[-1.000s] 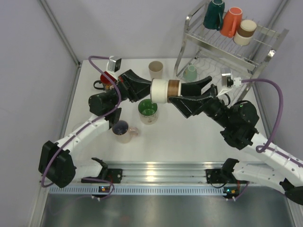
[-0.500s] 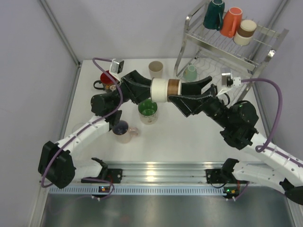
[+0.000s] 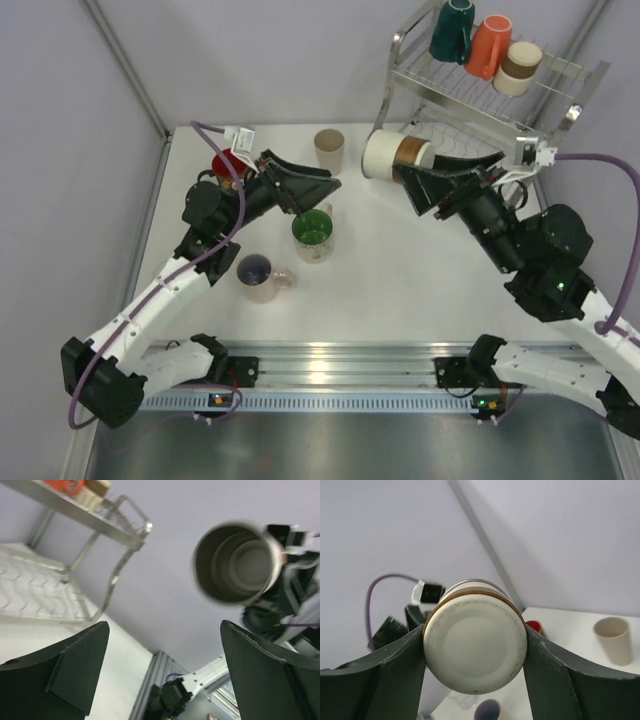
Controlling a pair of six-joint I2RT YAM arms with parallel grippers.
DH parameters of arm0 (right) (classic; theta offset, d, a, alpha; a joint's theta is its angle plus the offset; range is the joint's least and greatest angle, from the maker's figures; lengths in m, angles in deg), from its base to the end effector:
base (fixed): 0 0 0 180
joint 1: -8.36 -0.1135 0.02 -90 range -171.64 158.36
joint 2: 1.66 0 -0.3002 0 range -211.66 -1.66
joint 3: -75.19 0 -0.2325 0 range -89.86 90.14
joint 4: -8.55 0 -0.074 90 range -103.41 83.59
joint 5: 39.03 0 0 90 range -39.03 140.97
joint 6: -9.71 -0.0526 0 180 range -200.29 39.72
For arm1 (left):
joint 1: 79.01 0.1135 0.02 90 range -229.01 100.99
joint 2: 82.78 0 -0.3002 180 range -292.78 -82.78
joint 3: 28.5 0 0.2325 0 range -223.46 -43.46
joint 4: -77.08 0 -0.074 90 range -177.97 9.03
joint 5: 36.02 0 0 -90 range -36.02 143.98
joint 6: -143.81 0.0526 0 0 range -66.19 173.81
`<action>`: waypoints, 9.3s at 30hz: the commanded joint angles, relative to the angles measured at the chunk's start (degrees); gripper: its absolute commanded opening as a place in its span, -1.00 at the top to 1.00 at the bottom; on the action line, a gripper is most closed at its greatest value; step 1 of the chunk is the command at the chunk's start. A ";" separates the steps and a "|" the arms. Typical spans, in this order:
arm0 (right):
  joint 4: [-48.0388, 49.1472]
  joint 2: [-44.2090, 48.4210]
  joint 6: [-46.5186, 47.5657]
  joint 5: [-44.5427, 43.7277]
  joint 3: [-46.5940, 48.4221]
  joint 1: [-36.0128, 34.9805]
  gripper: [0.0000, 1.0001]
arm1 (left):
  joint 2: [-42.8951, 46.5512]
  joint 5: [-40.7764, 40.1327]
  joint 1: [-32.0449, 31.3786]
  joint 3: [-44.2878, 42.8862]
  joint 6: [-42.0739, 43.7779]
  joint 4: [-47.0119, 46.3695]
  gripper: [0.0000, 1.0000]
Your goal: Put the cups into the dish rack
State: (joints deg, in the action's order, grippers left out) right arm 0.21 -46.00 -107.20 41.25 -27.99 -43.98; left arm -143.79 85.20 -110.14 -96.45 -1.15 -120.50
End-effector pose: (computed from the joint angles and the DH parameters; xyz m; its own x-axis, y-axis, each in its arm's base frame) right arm 0.0781 0.0866 0.4996 -0.0877 0.6165 -0.7825 -0.7249 0.4992 0.4746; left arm 0.1687 -0.1337 0.4536 -0.4885 -0.5229 -0.6985 0.7765 0.1047 -0.6214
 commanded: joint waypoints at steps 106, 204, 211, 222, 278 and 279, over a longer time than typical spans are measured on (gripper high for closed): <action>-49.86 -37.42 10.39 3.21 63.39 52.98 -0.50 | 7.75 -22.52 0.02 -11.69 37.11 48.70 -0.93; -14.26 0.48 6.00 7.78 -22.49 18.50 -0.22 | -61.77 -31.49 9.78 -64.87 34.83 60.84 -0.36; -14.35 -0.22 6.09 7.69 -22.49 18.59 -0.22 | -64.49 -28.68 10.30 -65.92 34.04 56.97 -0.46; -14.00 -0.84 6.53 7.17 -22.75 18.59 -0.22 | -69.59 -26.04 11.54 -68.21 31.23 55.65 -0.42; -1.23 -66.90 49.57 -5.03 22.12 29.22 1.00 | 13.19 -10.15 22.35 -3.62 22.54 46.07 1.00; -1.25 -66.93 49.59 -5.05 22.16 29.22 1.00 | 13.20 -9.61 22.35 -3.35 22.70 46.07 1.00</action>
State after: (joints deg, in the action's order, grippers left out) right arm -1.65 -109.91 -62.22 36.86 -11.29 -14.99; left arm -132.97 72.57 -87.94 -101.76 23.09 -73.32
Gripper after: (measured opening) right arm 0.004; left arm 0.067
